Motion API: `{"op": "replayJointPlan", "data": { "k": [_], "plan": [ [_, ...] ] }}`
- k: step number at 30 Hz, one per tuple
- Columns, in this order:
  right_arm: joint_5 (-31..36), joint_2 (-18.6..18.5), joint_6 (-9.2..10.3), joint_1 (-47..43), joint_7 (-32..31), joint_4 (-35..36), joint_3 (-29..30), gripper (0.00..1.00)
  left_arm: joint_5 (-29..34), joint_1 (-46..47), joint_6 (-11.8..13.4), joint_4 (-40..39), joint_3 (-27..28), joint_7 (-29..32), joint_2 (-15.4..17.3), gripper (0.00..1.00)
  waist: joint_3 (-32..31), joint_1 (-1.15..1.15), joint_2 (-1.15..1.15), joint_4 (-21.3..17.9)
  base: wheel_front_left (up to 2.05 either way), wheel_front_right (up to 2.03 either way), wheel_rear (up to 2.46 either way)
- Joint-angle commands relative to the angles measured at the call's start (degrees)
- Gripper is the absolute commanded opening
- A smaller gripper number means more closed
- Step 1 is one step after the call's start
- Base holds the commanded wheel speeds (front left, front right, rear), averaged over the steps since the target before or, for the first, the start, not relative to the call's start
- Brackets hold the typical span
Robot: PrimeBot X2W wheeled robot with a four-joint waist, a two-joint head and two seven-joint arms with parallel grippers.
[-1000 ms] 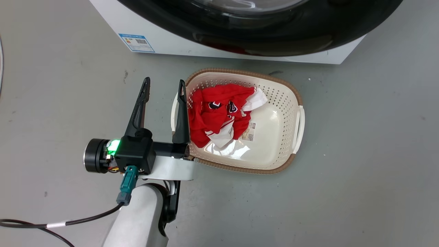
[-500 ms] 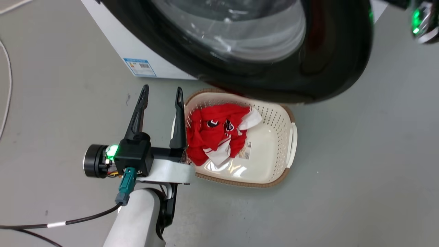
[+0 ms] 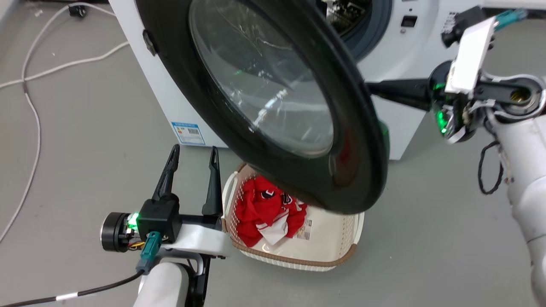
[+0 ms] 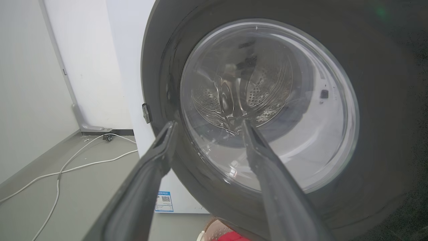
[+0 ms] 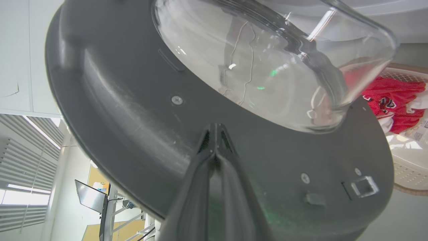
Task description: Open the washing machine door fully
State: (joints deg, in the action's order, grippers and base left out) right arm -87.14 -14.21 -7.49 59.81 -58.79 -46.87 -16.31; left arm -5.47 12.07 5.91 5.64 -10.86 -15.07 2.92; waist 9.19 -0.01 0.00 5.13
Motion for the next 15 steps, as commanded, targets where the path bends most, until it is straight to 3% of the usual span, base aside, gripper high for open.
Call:
{"op": "replayJointPlan", "data": {
  "k": [1, 15],
  "plan": [
    [-0.35, 0.95, 0.0, -1.68, -0.17, 0.72, -0.24, 0.0, 0.17, -0.86, -0.37, 0.23, 0.23, -0.15, 0.02, 1.0, -1.71, 0.01, 0.0, 0.47, 0.0, 0.0, 0.0],
    [-1.41, 6.23, 0.0, -12.34, -0.65, 9.65, -2.06, 0.0, 0.61, -3.91, -1.87, 0.81, 1.58, -0.15, -0.02, 1.0, -5.61, 0.01, 0.0, 0.47, 0.0, 0.0, 0.0]
  ]
}}
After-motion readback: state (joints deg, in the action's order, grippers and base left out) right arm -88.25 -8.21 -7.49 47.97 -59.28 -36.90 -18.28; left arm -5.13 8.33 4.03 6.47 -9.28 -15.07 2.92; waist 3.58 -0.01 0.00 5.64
